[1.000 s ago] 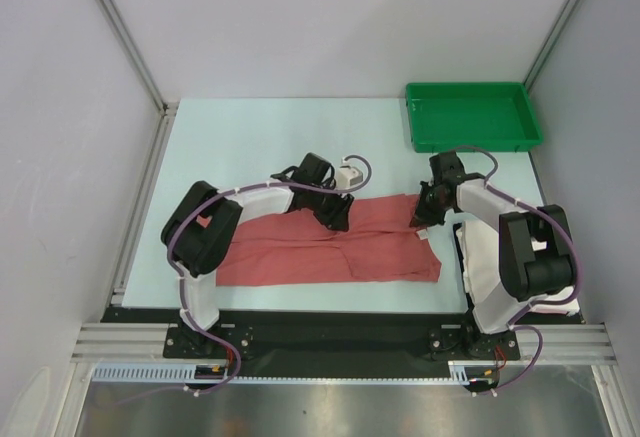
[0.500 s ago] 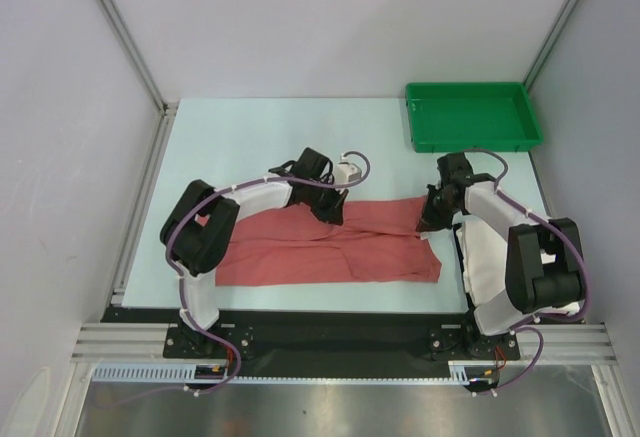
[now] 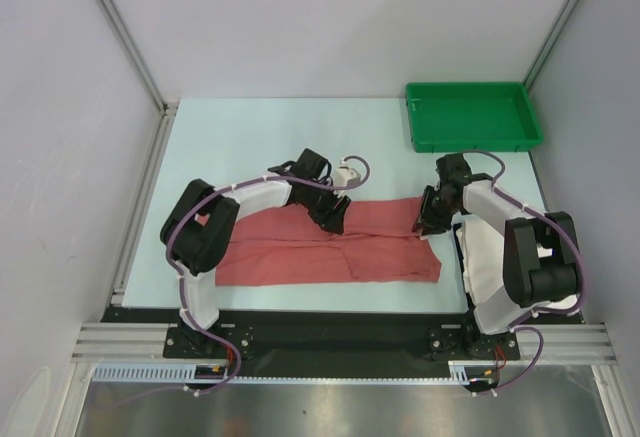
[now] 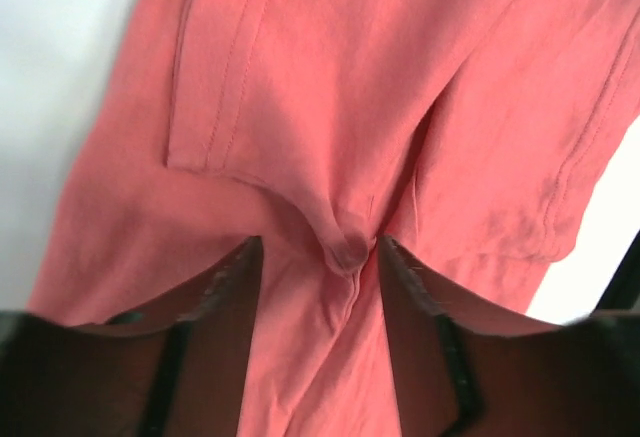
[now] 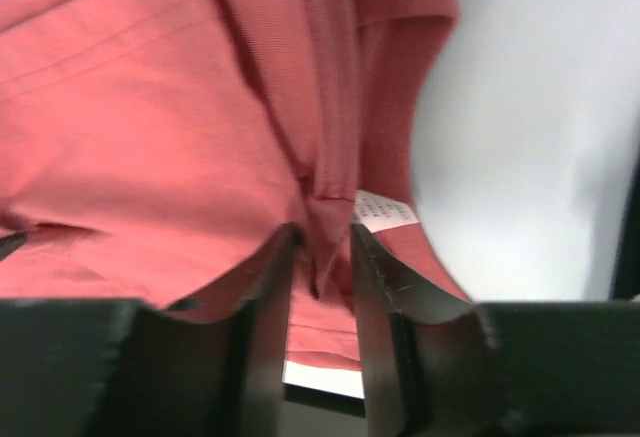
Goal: Fold and stack the t-shirts
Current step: Fold the tshirt
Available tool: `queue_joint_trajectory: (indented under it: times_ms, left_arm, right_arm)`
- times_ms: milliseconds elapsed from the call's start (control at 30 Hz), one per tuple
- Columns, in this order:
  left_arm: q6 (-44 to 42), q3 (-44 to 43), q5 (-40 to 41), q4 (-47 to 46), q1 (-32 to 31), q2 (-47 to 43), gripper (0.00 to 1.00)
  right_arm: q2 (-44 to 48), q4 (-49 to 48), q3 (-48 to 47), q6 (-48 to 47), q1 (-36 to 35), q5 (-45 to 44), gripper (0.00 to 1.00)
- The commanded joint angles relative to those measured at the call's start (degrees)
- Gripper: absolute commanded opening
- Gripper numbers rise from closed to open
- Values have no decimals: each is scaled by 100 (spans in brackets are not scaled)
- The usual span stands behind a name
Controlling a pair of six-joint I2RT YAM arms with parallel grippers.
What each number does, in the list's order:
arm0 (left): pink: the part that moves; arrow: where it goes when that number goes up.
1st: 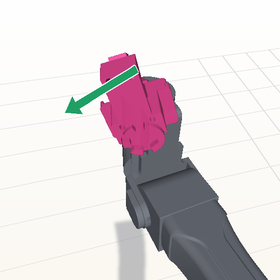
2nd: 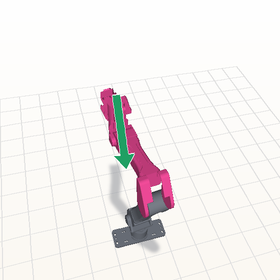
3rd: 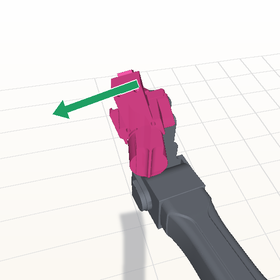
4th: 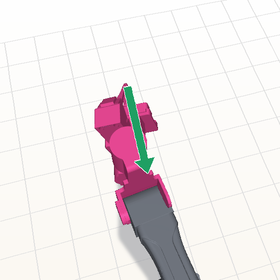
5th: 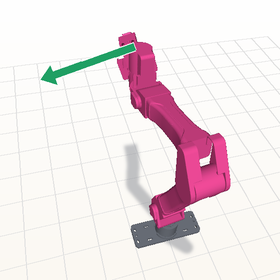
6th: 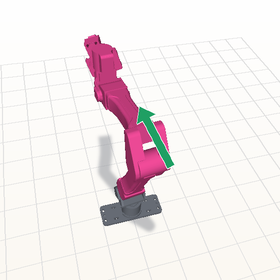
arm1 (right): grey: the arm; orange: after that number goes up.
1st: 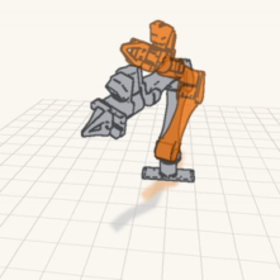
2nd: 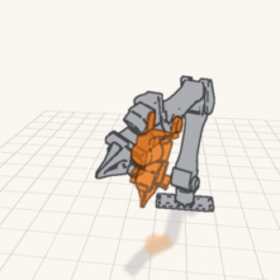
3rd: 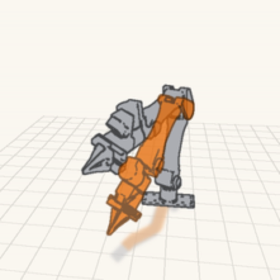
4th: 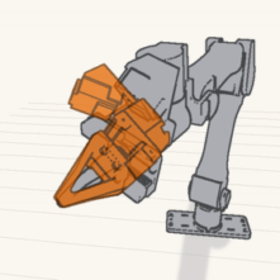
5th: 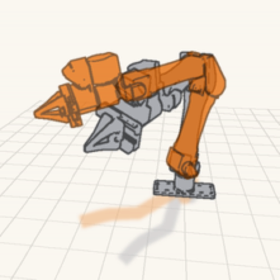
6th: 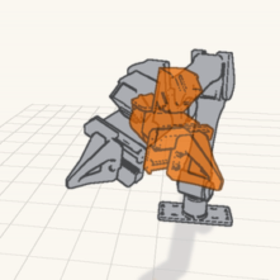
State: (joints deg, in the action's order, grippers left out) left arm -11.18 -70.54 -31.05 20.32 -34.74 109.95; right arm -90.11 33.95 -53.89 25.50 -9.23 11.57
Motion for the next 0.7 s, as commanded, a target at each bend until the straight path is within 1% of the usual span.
queue_joint_trajectory:
  times_ms: [0, 133, 167, 233, 267, 333, 367, 400, 433, 467, 533, 567, 633, 667]
  left_arm:
    - [-323, -442, 55, 532, 55, -61, 56]
    - [-411, -969, 125, 1140, 318, -281, 58]
    - [-446, -1109, 125, 1254, 476, -360, 59]
    - [-613, -1146, 160, 1544, 669, -631, 60]
    - [-666, -1050, 195, 1598, 914, -746, 61]
    - [-894, -831, 519, 1660, 1179, -1010, 62]
    - [-964, -568, 738, 1642, 1467, -1254, 63]
    - [-1139, -427, 941, 1625, 1627, -1353, 63]
    - [-1210, -286, 1378, 1564, 1785, -1449, 63]
    - [-1272, 11, 1574, 1502, 2143, -1607, 64]
    - [-1430, 268, 1890, 1318, 2558, -1722, 64]
    - [-1492, 452, 1961, 1265, 2969, -1775, 64]
    - [-1738, 585, 2181, 1080, 3323, -1767, 67]
    - [-1825, 664, 2382, 1010, 3655, -1758, 69]
  right_arm:
    - [10, 137, -227, -36, 36, -313, 38]
    - [528, 462, -420, 60, 27, -761, 47]
    - [607, 559, -490, 96, 36, -979, 50]
    - [853, 883, -500, 227, 36, -1113, 51]
    - [933, 972, -395, 289, 36, -1139, 51]
    - [1161, 1226, -246, 438, 36, -1140, 51]
    - [1231, 1315, -149, 482, 36, -1148, 51]
    - [1293, 1385, 0, 526, 36, -1149, 51]
    - [1363, 1490, 97, 553, 36, -1149, 51]
    - [1503, 1500, 185, 623, 27, -1149, 50]
    - [1601, 1430, 519, 711, -17, -1105, 50]
    - [1636, 1404, 598, 781, -43, -1035, 50]
    - [1584, 1316, 835, 834, -131, -973, 50]
    - [1566, 1272, 906, 852, -157, -955, 51]
